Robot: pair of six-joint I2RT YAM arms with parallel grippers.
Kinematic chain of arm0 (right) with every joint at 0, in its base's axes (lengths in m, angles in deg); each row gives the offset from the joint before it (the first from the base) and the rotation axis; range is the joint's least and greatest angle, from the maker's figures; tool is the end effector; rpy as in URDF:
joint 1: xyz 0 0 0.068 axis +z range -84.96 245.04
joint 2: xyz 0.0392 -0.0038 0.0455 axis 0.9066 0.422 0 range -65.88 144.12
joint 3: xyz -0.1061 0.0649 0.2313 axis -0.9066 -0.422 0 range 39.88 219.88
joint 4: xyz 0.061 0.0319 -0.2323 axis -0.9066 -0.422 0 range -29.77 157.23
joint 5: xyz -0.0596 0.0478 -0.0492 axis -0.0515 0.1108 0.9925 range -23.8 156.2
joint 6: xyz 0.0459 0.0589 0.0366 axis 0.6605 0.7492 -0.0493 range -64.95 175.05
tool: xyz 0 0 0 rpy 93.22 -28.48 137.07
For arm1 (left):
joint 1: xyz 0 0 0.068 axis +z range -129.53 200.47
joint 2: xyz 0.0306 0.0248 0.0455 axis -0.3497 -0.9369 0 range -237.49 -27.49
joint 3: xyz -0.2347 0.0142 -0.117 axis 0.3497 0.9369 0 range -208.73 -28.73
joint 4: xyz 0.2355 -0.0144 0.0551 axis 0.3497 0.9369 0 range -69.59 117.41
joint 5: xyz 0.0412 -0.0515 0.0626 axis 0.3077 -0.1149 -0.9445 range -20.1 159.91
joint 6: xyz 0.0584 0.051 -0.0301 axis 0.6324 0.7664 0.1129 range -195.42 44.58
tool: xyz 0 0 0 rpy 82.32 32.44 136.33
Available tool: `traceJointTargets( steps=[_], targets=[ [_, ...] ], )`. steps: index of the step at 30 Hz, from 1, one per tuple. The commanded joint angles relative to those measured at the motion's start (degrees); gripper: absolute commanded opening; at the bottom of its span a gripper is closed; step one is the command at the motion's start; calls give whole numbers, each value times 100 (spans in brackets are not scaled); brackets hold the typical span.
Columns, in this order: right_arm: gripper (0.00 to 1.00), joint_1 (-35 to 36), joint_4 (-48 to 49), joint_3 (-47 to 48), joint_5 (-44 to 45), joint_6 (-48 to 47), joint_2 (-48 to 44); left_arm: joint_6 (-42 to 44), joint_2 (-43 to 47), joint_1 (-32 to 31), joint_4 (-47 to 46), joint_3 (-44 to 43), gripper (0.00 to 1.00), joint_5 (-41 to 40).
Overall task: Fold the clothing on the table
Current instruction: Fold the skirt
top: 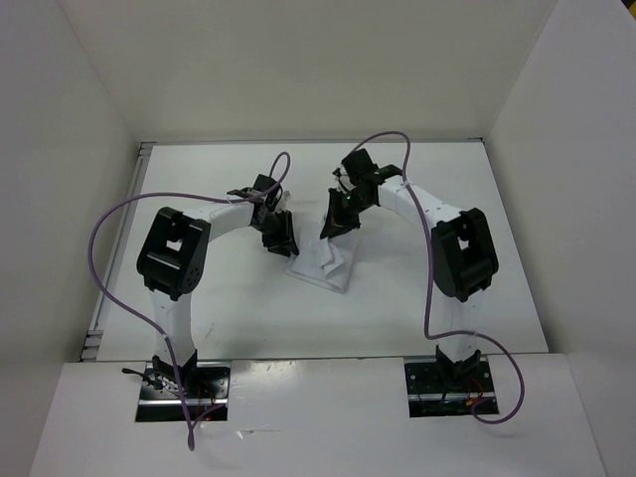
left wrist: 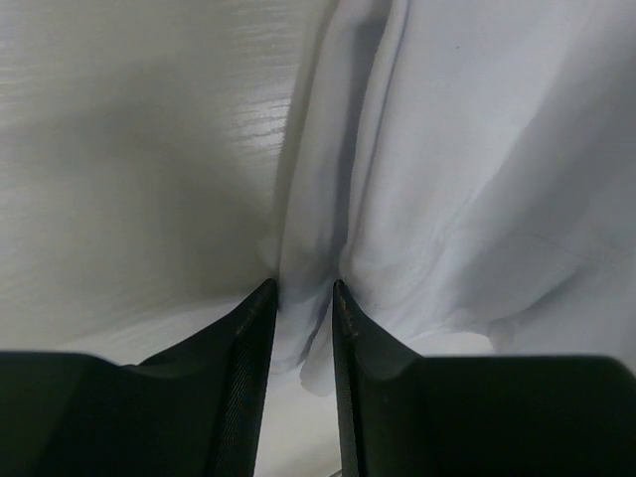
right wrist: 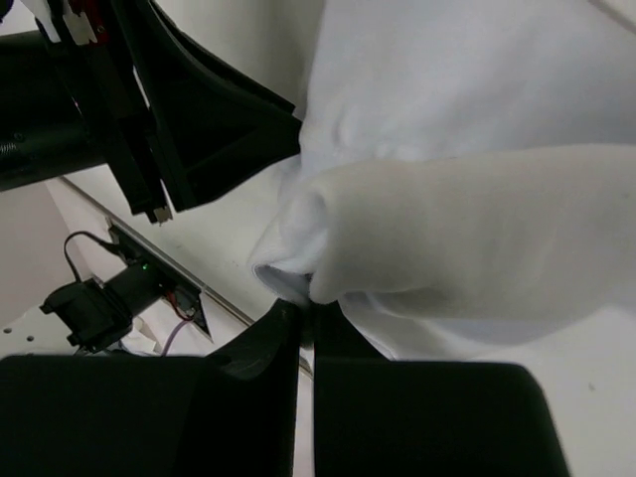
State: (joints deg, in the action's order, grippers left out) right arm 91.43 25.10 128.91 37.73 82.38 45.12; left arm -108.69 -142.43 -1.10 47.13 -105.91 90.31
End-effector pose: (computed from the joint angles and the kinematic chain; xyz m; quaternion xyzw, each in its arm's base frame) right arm 0.3443 0.2096 0.1979 -0.0474 0.9451 0.3119 0.0855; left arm 0.3648 -0.1712 0.1251 -0.0590 0.9588 -0.2536 0.1135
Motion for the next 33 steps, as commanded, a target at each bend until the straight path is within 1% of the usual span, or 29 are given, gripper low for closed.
traceJointTargets(
  steps=[1,7,17,18,20,22,23,25,27,28,29,30,31,32,33],
  targets=[
    [0,173,284,360,-256,114,237,-30,323,-15,-1,72,36,183],
    [0,348,407,615,-308,219,694,23,375,-15,0,177,36,183],
    [0,402,460,1301,-308,325,1362,129,375,-15,53,178,36,236],
    [8,402,460,1379,-361,325,1363,181,375,-15,53,178,36,236],
    [29,402,460,1433,-571,325,1520,181,375,-15,53,178,36,236],
    [39,402,460,1433,-965,325,1521,251,375,-15,105,116,36,236],
    [40,402,704,1433,-1081,325,1460,252,375,90,105,116,36,236],
    [40,402,942,1301,-1422,500,1162,304,507,310,271,47,37,158],
    [39,402,1066,1301,-1486,553,838,383,743,520,438,-120,39,-211],
    [39,323,1066,1301,-1486,554,705,383,840,521,509,-173,39,-386],
    [36,262,1066,1248,-1434,554,564,462,1033,600,579,-243,39,-684],
    [35,200,1066,1178,-1355,615,267,567,1121,601,789,-340,39,-791],
    [29,130,1066,1082,-1128,615,116,620,1201,601,904,-463,39,-853],
    [25,-27,1006,863,-978,615,-24,673,1384,601,1001,-699,39,-854],
    [20,-116,892,739,-837,615,-261,804,1473,601,1063,-788,39,-584]
  ],
)
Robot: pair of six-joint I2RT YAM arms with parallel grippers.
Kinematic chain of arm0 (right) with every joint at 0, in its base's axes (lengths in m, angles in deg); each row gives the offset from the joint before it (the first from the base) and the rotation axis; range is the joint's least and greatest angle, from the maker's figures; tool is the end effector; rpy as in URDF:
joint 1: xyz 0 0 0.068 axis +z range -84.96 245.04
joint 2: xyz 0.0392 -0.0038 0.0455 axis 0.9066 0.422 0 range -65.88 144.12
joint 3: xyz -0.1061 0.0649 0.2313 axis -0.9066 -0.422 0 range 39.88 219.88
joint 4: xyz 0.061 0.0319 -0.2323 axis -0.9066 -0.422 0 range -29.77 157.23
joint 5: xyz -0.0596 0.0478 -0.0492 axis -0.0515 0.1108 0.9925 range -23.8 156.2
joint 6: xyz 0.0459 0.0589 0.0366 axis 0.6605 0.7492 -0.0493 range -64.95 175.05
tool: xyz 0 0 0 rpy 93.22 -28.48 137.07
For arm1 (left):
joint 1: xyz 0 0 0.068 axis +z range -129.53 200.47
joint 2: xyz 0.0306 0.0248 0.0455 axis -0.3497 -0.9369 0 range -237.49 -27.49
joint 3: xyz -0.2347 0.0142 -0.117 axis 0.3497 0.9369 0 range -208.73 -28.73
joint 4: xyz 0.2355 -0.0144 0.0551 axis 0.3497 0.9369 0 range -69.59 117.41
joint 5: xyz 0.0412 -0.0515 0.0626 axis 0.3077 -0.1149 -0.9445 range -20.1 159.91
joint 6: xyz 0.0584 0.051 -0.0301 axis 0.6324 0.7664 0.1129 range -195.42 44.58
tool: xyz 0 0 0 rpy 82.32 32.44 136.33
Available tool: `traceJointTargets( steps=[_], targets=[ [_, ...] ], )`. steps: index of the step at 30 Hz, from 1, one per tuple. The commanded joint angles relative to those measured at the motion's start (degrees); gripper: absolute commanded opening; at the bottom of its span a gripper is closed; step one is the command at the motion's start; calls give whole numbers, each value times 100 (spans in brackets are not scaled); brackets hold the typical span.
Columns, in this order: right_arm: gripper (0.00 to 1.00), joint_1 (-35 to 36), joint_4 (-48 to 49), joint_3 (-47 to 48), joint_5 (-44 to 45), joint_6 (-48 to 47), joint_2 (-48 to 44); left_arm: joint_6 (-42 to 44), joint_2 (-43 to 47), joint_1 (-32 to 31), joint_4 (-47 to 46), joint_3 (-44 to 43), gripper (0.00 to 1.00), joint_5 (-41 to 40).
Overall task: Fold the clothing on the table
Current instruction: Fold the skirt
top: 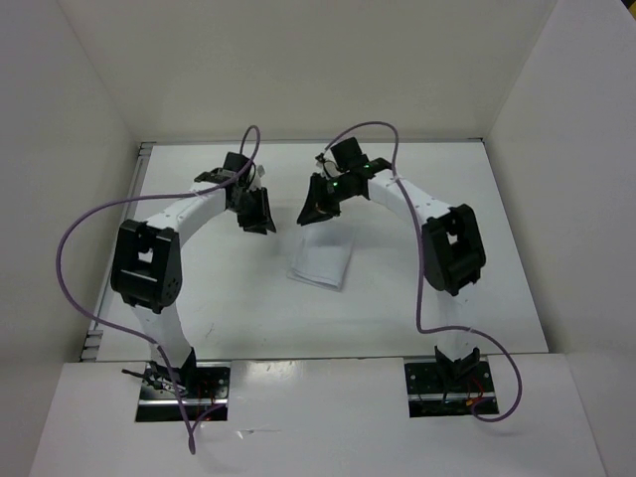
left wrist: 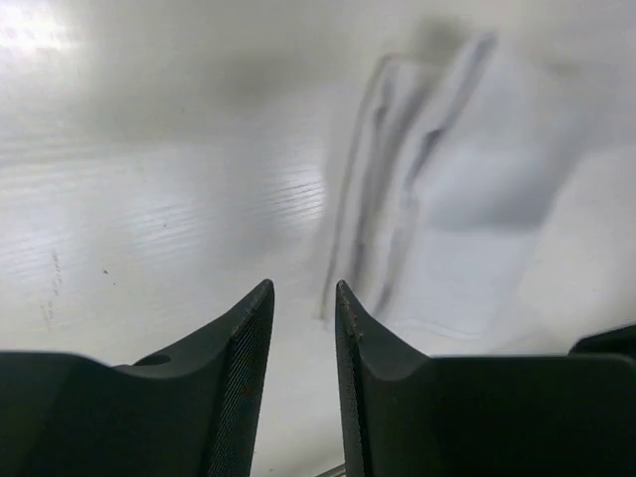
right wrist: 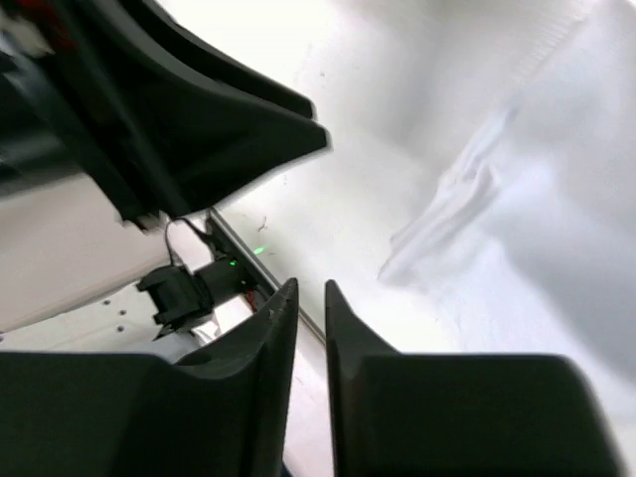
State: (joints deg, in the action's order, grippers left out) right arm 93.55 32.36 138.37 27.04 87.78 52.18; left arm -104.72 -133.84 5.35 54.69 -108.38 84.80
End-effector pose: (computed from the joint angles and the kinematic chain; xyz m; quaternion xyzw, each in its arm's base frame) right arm 0.3704 0.2535 0.2126 -0.0693 0.9003 0.4211 0.0851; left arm 0.3705 -0.1192 0.1834 -0.0863 0.9566 -0.2102 0.1827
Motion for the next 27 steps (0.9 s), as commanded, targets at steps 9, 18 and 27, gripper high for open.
traceJointTargets(
  steps=[9,18,27],
  targets=[
    [5,-1014,428,-1571,629,-39,-1251,672,449,-255,-395,-394,36,3299],
    [6,-1119,648,-1825,321,-91,-635,724,-790,-194,-950,538,28,3257],
    [10,-1479,701,-2326,259,-205,-1073,671,-1029,-141,-387,661,24,1465]
  ],
)
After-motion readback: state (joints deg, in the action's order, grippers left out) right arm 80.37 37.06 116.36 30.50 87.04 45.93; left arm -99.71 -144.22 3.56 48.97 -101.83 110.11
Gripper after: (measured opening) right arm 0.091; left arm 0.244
